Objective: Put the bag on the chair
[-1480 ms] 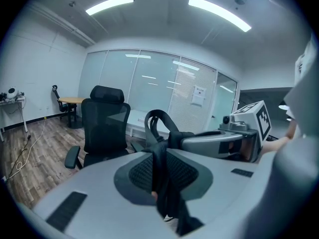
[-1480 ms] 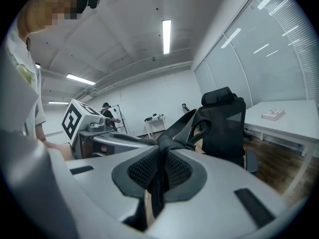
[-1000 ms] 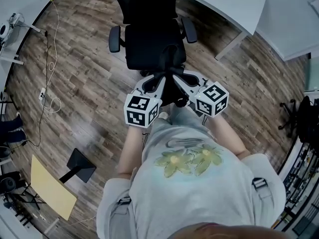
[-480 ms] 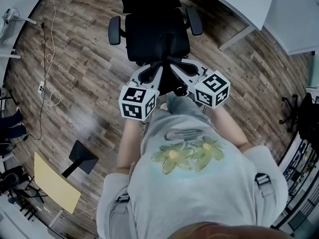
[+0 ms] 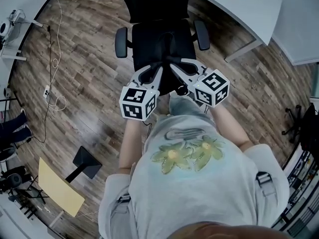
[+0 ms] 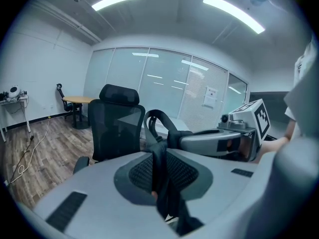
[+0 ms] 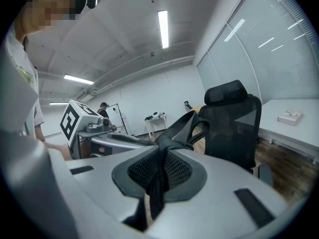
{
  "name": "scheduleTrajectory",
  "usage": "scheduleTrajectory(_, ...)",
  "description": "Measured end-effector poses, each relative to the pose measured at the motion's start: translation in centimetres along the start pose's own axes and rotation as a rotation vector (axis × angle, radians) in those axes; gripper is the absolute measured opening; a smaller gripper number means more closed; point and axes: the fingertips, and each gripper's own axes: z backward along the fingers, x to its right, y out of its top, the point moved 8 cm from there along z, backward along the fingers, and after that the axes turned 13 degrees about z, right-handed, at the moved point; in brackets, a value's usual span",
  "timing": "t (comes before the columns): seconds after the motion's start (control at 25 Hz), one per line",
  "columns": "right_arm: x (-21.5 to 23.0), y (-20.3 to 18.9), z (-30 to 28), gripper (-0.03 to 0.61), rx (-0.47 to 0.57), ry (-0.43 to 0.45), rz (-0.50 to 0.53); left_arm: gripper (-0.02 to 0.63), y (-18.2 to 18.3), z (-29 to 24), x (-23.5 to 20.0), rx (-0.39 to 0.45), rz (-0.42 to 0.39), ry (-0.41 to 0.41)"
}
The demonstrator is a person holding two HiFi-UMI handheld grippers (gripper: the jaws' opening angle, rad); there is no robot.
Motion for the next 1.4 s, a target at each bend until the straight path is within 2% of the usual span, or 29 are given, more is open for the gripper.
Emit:
scheduleTrajectory(0.64,9.4,4.1,-5.4,0.037,0.031,0.024,0.053,0.069,7.6,-6.9,-3.4,0.064,0.011,0.044)
scheduleTrajectory(1.0,13.9,5.2,-7.9,0.037,0.043,0.071,0.081,0.069,10.3,-10.3,-5.0,0.097,0.019,0.077)
scheduleTrajectory(1.4,17.0,7.6,-10.9,0.037,0.07,0.067,0.113,0.069,14.3,-12.3,-7.3,0.11,-0.007,0.071)
